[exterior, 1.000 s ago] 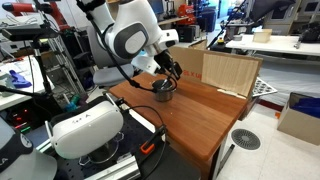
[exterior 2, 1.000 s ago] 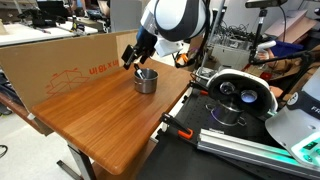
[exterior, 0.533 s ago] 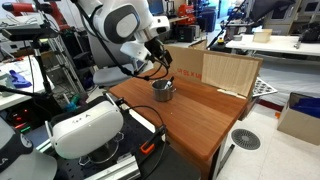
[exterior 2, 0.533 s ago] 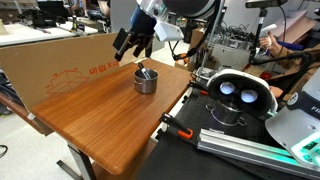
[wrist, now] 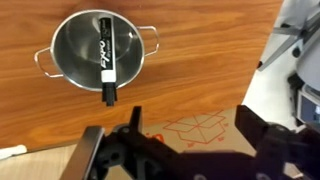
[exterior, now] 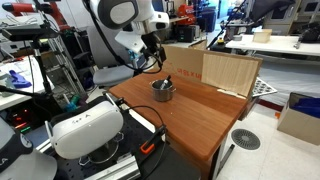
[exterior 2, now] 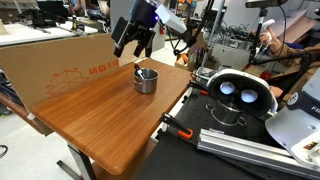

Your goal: Pick the marker and put it in the pot

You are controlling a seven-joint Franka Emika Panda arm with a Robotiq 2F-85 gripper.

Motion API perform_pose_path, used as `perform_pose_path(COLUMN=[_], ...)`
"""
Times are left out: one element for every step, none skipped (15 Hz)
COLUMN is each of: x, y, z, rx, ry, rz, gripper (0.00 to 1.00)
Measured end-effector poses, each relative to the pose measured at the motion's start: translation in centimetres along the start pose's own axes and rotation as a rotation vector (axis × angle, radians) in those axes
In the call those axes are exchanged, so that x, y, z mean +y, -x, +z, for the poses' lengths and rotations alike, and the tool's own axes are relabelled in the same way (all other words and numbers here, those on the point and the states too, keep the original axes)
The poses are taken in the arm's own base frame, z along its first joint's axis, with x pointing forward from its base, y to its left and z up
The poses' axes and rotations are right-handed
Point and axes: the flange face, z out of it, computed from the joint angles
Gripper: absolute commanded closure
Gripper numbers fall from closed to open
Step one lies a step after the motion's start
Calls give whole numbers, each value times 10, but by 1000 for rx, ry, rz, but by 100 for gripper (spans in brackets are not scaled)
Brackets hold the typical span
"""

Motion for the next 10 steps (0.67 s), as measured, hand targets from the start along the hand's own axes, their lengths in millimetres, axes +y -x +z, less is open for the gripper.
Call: perform_pose_path(x=[7, 13, 14, 13, 10, 9, 9, 9, 9, 9], y=[-3, -5, -6, -5, -5, -5, -5, -5, -5, -5], z=[-4, -7, -8, -8, -7, -7, -7, -7, -7, -7], rx=[-11, -19, -23, -26, -28, -29, -29, -30, -30, -30], ry=[-11, -20, -25, -28, -30, -32, -32, -32, -32, -32], rz=[5, 5, 4, 0, -4, -6, -6, -6, -5, -5], gripper=[0, 0, 0, 0, 0, 0, 0, 0, 0, 0])
